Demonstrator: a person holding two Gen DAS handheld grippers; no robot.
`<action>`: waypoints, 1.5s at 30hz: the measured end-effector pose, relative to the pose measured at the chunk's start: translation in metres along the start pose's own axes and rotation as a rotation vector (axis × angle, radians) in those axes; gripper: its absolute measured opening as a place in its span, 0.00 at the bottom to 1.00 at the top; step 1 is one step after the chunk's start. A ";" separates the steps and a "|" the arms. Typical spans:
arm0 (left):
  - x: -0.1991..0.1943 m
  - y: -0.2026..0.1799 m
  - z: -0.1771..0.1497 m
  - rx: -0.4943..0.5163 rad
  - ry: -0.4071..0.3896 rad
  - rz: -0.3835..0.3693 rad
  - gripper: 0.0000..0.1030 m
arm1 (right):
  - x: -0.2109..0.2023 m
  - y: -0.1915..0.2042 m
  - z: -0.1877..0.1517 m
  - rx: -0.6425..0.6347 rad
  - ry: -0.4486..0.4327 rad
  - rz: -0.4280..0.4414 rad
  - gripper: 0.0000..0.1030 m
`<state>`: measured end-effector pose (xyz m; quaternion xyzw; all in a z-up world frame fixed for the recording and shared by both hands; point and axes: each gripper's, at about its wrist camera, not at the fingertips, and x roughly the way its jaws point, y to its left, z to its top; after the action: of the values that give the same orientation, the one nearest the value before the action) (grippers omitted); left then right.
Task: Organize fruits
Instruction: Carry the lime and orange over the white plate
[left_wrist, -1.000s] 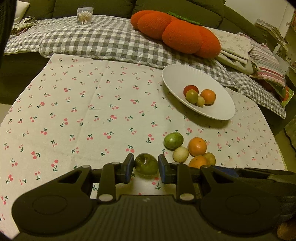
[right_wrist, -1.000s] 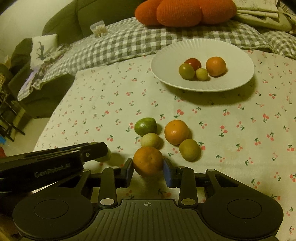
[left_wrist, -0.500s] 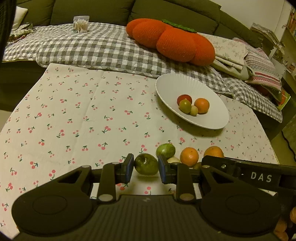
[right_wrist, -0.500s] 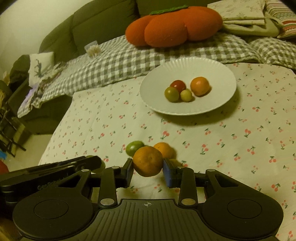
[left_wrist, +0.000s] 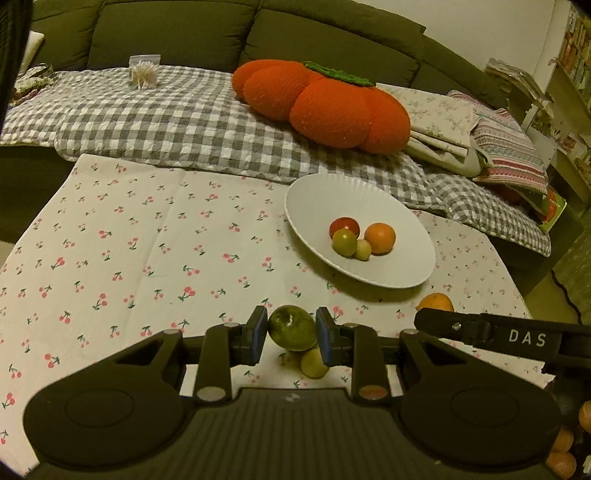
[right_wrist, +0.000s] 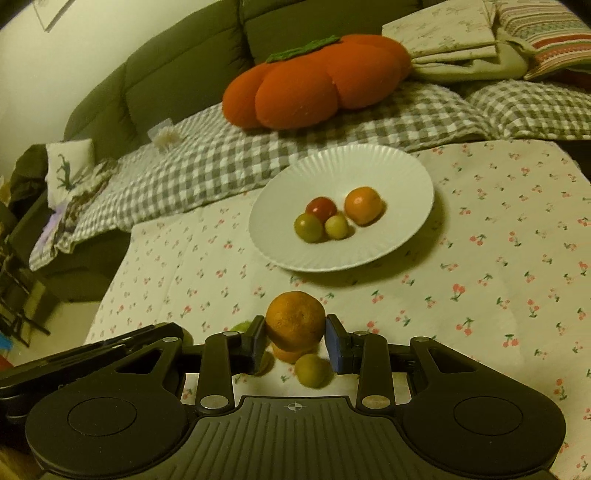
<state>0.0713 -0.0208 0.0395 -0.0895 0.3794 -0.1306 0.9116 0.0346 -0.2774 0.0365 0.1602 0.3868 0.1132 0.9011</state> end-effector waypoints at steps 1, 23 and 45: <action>0.000 -0.001 0.001 0.004 -0.002 0.000 0.26 | -0.001 -0.002 0.001 0.004 -0.003 -0.001 0.32; 0.039 -0.041 0.037 0.114 -0.028 -0.010 0.26 | -0.005 -0.040 0.041 0.070 -0.076 -0.060 0.32; 0.113 -0.054 0.053 0.164 -0.026 -0.076 0.26 | 0.031 -0.088 0.078 0.150 -0.106 -0.114 0.32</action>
<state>0.1768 -0.1028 0.0152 -0.0307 0.3517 -0.1946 0.9151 0.1203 -0.3640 0.0334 0.2108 0.3544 0.0235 0.9107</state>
